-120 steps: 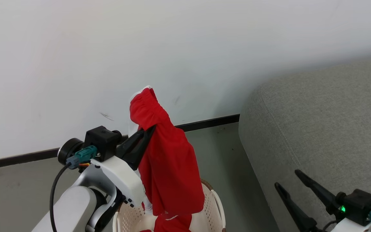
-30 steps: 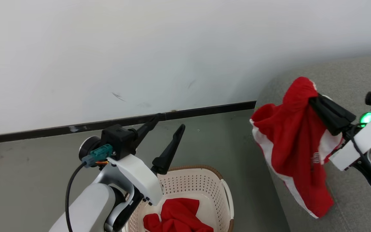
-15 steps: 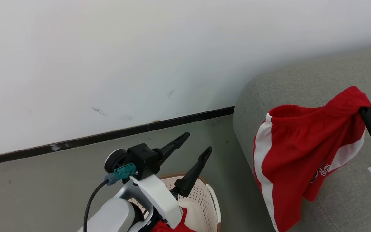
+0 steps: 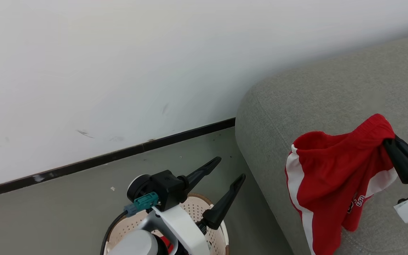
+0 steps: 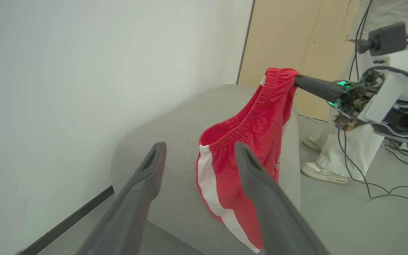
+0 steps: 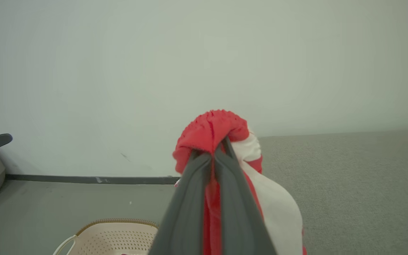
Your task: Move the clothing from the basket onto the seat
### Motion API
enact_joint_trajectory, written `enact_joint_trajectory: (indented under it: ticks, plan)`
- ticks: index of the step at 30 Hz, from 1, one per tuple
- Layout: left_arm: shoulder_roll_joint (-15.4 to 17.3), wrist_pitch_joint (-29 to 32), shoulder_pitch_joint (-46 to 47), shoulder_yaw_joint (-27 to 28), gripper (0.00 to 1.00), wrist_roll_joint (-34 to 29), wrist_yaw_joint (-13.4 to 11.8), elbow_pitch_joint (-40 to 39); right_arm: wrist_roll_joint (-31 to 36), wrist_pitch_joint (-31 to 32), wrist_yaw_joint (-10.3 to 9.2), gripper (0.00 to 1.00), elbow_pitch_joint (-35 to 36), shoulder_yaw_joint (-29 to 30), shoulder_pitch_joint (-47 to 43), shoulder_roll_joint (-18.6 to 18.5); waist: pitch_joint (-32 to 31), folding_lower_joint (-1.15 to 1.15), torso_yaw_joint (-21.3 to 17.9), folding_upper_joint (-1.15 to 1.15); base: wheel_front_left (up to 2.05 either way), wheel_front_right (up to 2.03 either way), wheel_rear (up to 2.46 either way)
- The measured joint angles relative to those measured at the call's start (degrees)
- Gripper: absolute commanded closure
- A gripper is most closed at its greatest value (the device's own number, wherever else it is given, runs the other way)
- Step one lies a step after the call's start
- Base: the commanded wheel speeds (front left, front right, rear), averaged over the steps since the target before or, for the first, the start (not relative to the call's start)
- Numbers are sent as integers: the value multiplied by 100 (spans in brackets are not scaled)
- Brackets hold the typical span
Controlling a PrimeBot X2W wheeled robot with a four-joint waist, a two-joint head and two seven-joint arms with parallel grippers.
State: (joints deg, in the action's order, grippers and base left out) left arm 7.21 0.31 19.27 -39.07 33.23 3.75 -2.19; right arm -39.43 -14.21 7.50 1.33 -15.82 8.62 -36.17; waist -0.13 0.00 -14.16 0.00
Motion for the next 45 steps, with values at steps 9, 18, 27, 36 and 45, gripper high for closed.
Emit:
enact_joint_trajectory:
  ticks: [9,18,27,36,45]
  plan:
    - [-23,-120,-17,93,0,-8,-98,-52,70,0,0,100,-29,18,854,76,151,0,-166,0,0,0,0]
    - [27,-192,-26,275,0,-169,-335,-92,54,11,1,100,-750,352,2621,21,492,0,-205,0,0,0,0]
    - [89,-275,9,526,0,-375,-594,-294,125,211,1,100,-1670,944,3948,-391,911,0,-123,0,0,0,0]
    - [166,-291,180,522,0,-571,-673,-516,363,235,0,100,-2828,1401,4091,-697,1377,0,-18,0,0,0,0]
    - [81,-232,547,261,0,-828,-704,-605,379,78,0,100,-3593,1600,3866,-420,1913,0,90,0,0,0,0]
